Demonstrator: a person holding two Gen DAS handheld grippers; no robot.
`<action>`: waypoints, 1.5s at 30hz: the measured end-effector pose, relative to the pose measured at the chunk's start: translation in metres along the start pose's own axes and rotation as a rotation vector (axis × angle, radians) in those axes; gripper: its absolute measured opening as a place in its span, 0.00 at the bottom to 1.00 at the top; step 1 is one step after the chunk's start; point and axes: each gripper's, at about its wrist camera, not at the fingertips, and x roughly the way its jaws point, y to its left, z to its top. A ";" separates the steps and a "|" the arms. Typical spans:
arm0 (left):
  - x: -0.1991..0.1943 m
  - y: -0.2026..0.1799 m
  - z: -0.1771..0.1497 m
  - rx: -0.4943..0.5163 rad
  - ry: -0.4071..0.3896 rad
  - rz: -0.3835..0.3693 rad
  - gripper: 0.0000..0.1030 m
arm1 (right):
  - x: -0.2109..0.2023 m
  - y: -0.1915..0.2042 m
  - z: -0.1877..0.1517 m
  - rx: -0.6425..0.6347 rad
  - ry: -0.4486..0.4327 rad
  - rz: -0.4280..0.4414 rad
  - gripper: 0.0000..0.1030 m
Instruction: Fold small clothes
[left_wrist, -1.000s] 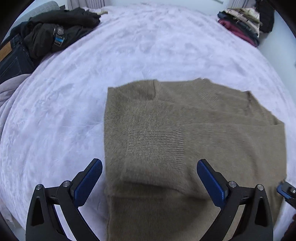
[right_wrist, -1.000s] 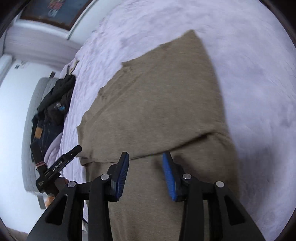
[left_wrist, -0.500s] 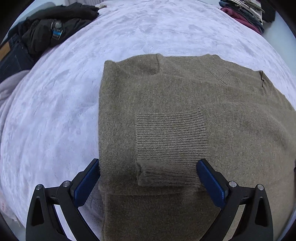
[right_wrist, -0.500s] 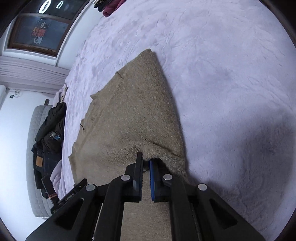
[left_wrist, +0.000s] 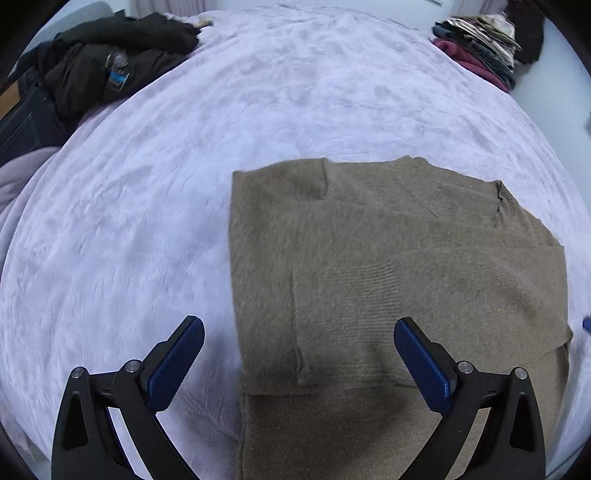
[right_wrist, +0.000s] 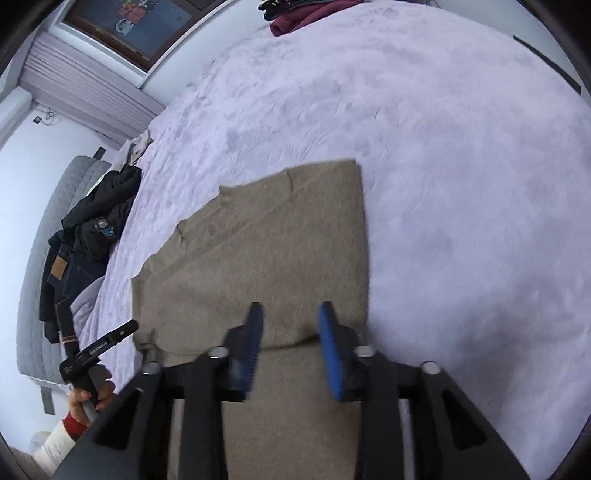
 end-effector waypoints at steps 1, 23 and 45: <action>0.004 -0.004 0.003 0.017 0.008 0.000 1.00 | 0.007 -0.005 0.011 0.019 0.000 -0.005 0.56; 0.027 -0.005 -0.017 0.172 0.054 0.072 1.00 | 0.023 -0.014 0.030 -0.060 0.076 -0.015 0.13; -0.041 -0.001 -0.079 0.118 0.078 0.153 1.00 | 0.014 0.056 -0.092 -0.186 0.235 -0.101 0.39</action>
